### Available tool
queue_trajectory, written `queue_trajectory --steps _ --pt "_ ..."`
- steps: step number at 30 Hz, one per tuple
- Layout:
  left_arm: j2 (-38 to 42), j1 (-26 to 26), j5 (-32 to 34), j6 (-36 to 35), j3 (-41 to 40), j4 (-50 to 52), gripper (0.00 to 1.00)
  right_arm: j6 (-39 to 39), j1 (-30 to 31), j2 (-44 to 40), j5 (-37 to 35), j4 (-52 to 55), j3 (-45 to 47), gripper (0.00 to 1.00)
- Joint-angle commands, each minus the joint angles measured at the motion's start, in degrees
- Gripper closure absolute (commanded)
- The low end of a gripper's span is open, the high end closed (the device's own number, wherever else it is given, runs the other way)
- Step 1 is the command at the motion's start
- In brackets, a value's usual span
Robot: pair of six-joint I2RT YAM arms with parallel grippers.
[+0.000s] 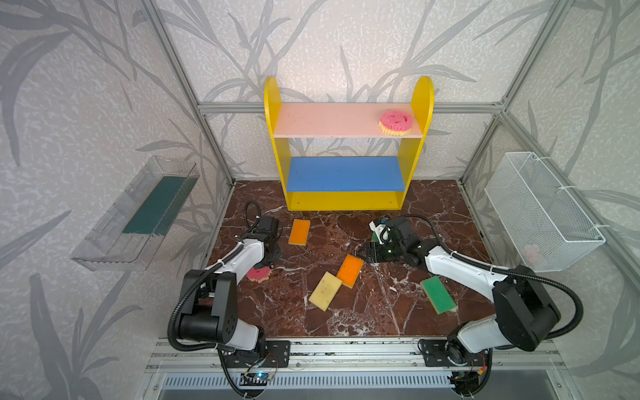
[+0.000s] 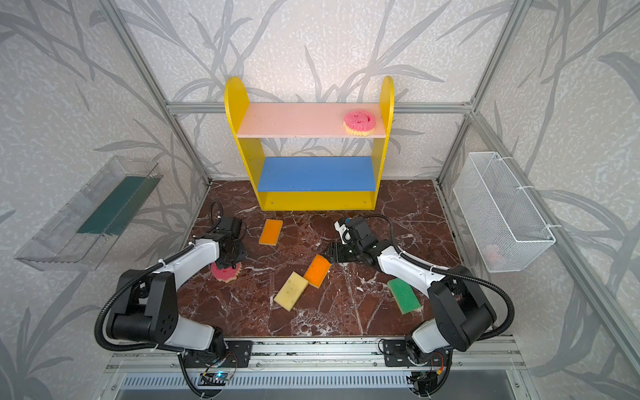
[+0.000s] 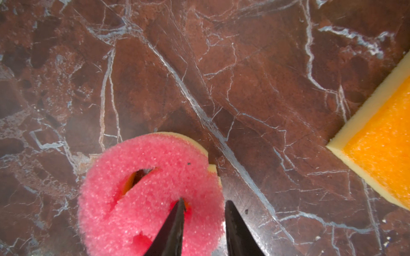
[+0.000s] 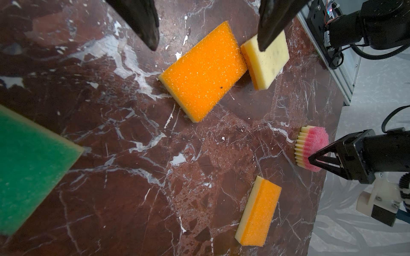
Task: Arrange cleaning sponges on a shelf
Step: Pick up the cleaning sponge from the middle-left of the table.
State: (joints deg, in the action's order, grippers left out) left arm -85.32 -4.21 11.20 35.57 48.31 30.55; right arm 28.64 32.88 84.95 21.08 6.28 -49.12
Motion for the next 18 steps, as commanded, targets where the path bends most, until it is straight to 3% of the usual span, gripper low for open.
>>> queue_trajectory --steps 1,9,18 --pt "-1.16 0.21 0.14 0.02 1.33 -0.48 0.71 -0.87 -0.34 0.22 0.20 0.66 0.08 0.31" --pt "-1.51 0.25 -0.76 -0.34 1.73 -0.45 0.79 -0.98 -0.45 0.13 0.01 1.01 -0.18 0.31" --pt "3.86 -1.38 -7.37 -1.44 1.97 1.50 0.80 -0.69 -1.21 -0.11 0.45 1.33 -0.36 0.31"
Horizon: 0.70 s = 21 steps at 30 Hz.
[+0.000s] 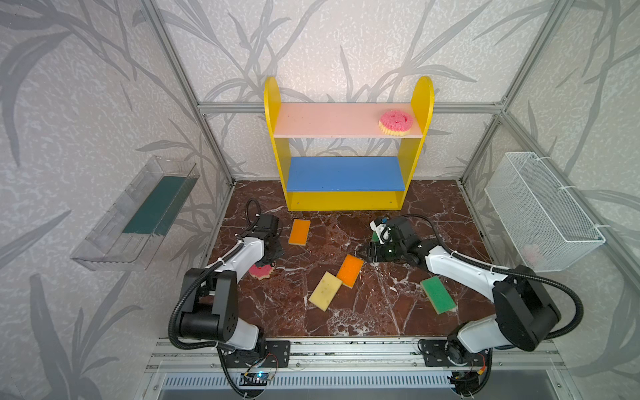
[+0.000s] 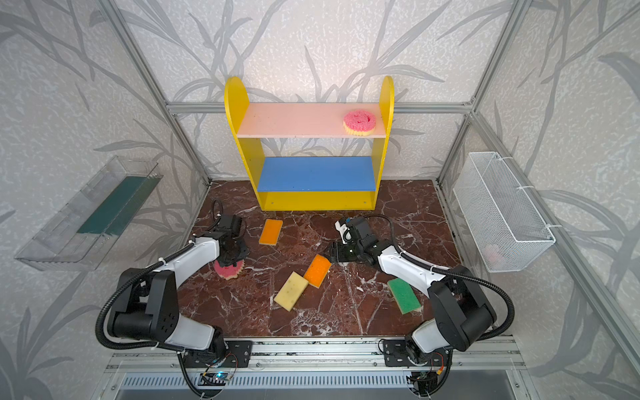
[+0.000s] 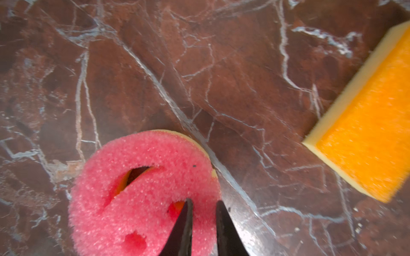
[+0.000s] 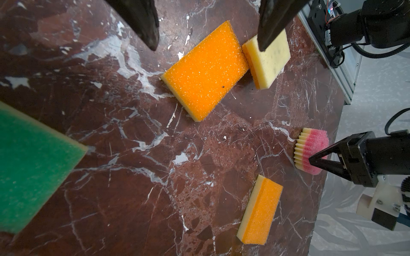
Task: Arrange cleaning sponges on a shelf
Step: Pick up the cleaning sponge from the middle-left of the table, then place the cleaning sponge on the cleaning sponge.
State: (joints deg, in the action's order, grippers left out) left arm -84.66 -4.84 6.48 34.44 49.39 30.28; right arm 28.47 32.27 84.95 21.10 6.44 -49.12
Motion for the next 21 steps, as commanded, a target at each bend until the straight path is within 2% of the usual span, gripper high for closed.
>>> queue_trajectory --steps 1,7,11,16,21 --pt "4.13 -1.33 -3.19 -0.42 0.75 2.01 0.80 -0.48 -0.76 -0.18 0.44 1.23 -0.38 0.31" --pt "8.31 -8.22 -4.45 0.80 1.40 3.54 0.80 0.30 -2.40 -0.96 1.88 1.82 -0.15 0.31" --pt "8.98 -14.47 -4.71 1.94 3.46 3.38 0.80 2.14 -6.59 -2.25 5.83 0.96 2.28 0.31" --pt "6.10 -22.26 -4.12 2.57 7.63 1.88 0.80 2.12 -11.30 -7.32 6.93 2.75 5.71 0.30" --pt "-1.53 -30.14 -3.68 2.43 12.96 -1.05 0.80 1.41 -15.56 -13.09 7.36 5.95 9.02 0.28"
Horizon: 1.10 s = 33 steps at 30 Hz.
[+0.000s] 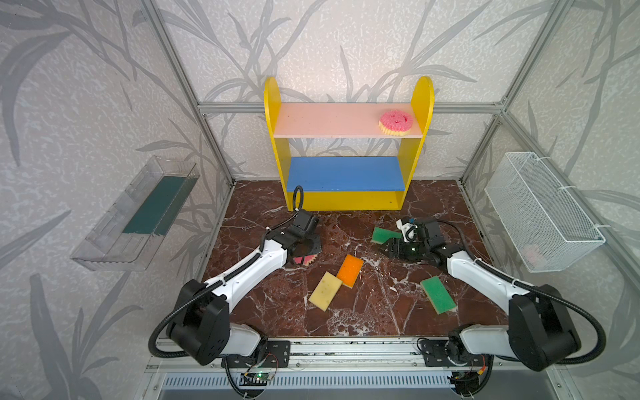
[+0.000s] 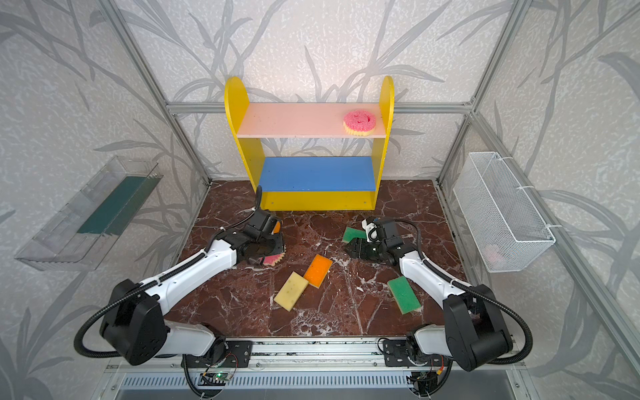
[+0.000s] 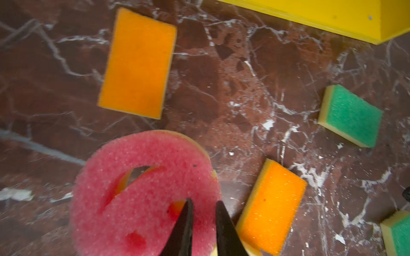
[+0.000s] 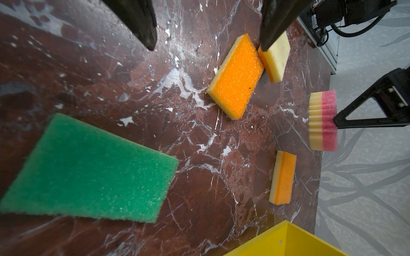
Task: Arrange cleaning sponges on a shelf
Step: Place the cleaning sponge on the cleaning sponge.
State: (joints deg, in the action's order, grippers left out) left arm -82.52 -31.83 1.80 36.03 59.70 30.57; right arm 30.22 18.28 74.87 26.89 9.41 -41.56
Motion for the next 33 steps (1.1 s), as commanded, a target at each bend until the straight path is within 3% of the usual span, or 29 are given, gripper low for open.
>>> queue_trajectory --steps 1,6,16,19,23,27,33 --pt "-5.25 -4.53 0.84 0.80 3.76 -2.00 0.80 -0.33 -2.35 -3.80 1.87 3.31 2.10 0.27" --pt "-14.07 -11.09 -0.02 0.19 11.30 -3.35 0.80 0.68 -7.78 -6.63 5.42 3.90 5.70 0.26" --pt "-22.88 -16.92 -2.76 -0.81 18.52 -6.82 0.78 3.27 -13.20 -6.91 10.69 1.80 8.04 0.24" --pt "-23.28 -17.25 -3.60 -1.03 17.71 -8.16 0.67 3.62 -13.19 -5.52 12.13 0.58 8.08 0.24" --pt "-22.88 -17.21 -4.59 -1.57 16.61 -8.97 0.41 3.12 -13.12 -2.87 14.93 -0.39 7.99 0.23" --pt "-21.08 -17.22 -4.29 -1.69 15.99 -8.86 0.24 3.27 -12.38 -1.01 16.04 -1.15 7.87 0.23" --pt "-14.12 -16.32 -0.23 -0.58 12.01 -8.59 0.22 5.47 -10.40 2.03 18.20 -3.70 7.36 0.23"
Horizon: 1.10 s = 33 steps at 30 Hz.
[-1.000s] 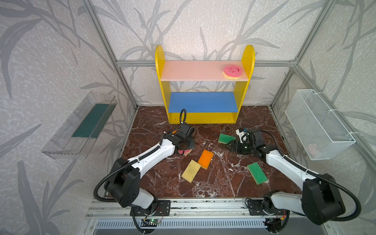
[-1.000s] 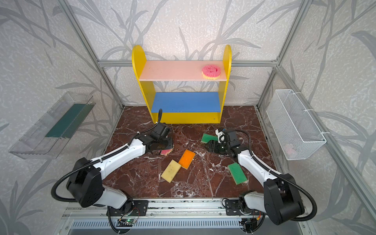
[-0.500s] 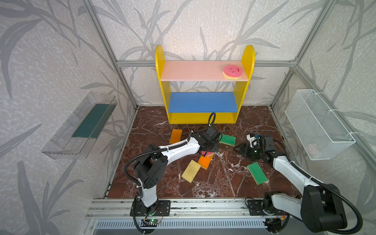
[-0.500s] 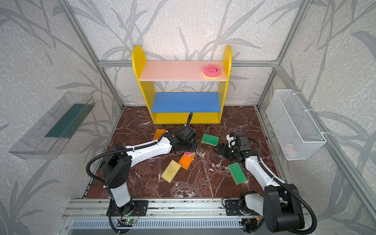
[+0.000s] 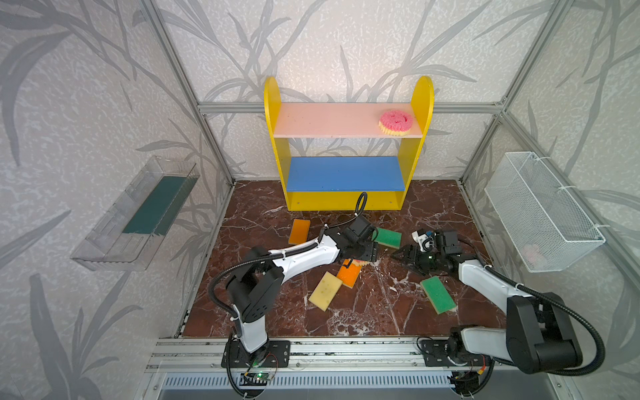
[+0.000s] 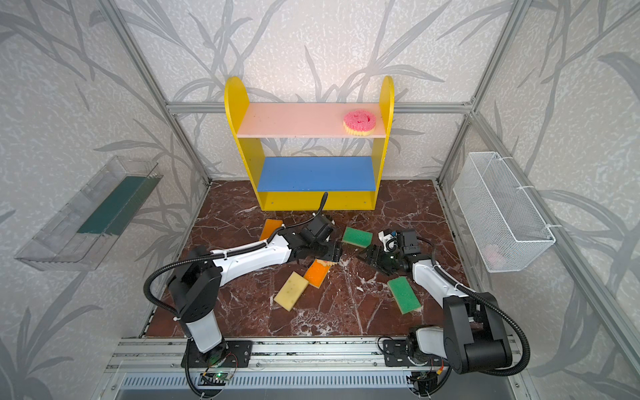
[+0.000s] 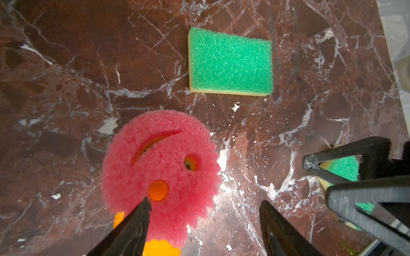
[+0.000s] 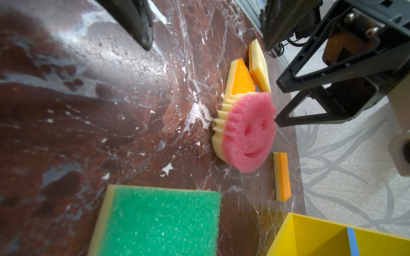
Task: Arrange cleaning sponges on a shelf
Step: Place the cleaning sponge on the cleaning sponge, then pick up the cleaning sponge.
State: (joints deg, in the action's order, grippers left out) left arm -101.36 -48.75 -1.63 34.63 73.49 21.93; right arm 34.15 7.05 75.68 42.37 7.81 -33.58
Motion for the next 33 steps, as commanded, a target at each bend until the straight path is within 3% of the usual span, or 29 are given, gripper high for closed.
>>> queue_trajectory --steps 1,10,18,33 --pt "6.13 1.12 3.76 0.96 -3.31 -0.60 0.24 1.90 1.20 1.76 3.04 -2.65 -0.64 0.23" --pt "10.69 9.04 -2.13 1.22 -11.41 -8.14 0.33 8.83 5.89 8.12 4.03 -10.11 -0.83 0.22" --pt "6.51 11.82 -5.45 -0.41 -8.63 -6.19 0.44 14.25 8.64 13.43 4.74 -17.86 -1.07 0.20" --pt "4.82 12.40 -9.08 0.97 -12.14 -10.46 0.51 21.14 9.47 21.45 5.15 -29.27 -1.84 0.23"
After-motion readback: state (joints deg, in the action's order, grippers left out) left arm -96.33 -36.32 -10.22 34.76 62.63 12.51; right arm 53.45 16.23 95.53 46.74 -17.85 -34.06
